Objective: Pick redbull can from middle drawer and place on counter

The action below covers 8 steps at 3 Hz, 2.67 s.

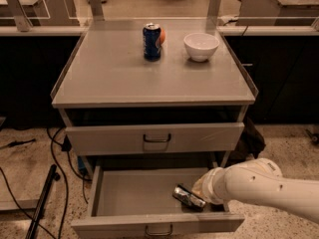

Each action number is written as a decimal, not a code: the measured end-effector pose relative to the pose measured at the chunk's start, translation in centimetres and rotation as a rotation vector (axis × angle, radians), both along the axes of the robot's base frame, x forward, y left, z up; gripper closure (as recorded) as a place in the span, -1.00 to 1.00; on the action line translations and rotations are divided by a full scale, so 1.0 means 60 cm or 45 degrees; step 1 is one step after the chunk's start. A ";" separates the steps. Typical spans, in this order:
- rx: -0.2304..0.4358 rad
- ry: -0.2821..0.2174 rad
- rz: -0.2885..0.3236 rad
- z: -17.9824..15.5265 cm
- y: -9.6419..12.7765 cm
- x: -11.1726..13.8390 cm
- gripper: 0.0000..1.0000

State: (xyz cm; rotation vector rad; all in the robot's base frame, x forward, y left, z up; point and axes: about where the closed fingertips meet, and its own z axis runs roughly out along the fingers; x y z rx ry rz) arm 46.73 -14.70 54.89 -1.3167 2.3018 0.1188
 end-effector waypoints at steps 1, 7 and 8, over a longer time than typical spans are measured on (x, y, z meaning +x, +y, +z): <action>0.056 0.006 -0.003 -0.056 0.018 0.035 0.95; 0.282 0.036 -0.040 -0.233 0.037 0.080 -0.21; 0.296 0.016 -0.062 -0.252 0.023 0.085 -0.26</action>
Offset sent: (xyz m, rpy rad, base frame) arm 0.0447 0.0298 -0.0820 0.0908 0.0374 0.0074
